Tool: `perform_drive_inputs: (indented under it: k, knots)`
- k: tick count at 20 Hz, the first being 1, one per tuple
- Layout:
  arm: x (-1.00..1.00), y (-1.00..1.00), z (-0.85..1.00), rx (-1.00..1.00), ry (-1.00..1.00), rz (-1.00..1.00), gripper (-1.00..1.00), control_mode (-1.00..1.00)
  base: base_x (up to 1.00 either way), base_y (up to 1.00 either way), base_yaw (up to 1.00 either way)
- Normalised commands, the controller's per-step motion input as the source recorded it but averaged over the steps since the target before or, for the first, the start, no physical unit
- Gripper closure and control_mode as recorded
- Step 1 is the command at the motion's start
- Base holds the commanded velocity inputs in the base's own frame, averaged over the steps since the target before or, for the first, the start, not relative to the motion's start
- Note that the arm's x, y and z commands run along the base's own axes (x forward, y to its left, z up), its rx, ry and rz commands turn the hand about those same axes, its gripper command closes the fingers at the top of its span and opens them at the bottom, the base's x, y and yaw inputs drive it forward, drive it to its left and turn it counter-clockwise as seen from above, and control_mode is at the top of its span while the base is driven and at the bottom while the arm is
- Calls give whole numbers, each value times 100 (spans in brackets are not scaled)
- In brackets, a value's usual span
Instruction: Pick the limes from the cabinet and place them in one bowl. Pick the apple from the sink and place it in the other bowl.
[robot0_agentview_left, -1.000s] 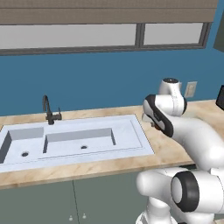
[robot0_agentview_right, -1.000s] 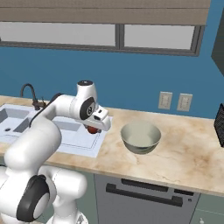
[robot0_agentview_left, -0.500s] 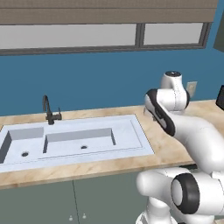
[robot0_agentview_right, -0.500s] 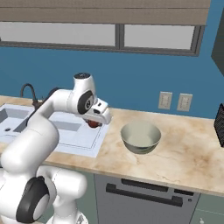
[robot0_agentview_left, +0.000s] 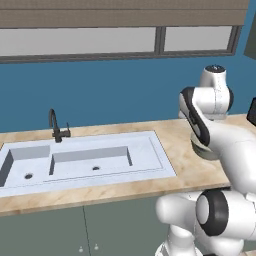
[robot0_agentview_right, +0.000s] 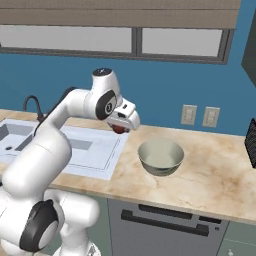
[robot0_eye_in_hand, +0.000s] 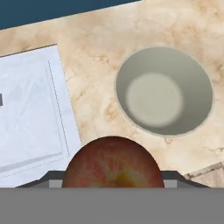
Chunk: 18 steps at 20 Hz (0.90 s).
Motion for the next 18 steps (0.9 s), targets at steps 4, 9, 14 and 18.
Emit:
perform_drive_inputs:
  k: [4, 9, 14, 18]
  knots:
    - [2, -63, 3, 0, -5, -17, 100, -100, 0, 0, 0]
    - [-3, -57, -5, 0, -8, -17, 100, -100, 0, 0, 0]
    - [-7, -44, -28, -2, -3, -16, 100, -100, 0, 0, 0]
    - [-12, -43, -24, 0, -1, -14, 100, -100, 0, 0, 0]
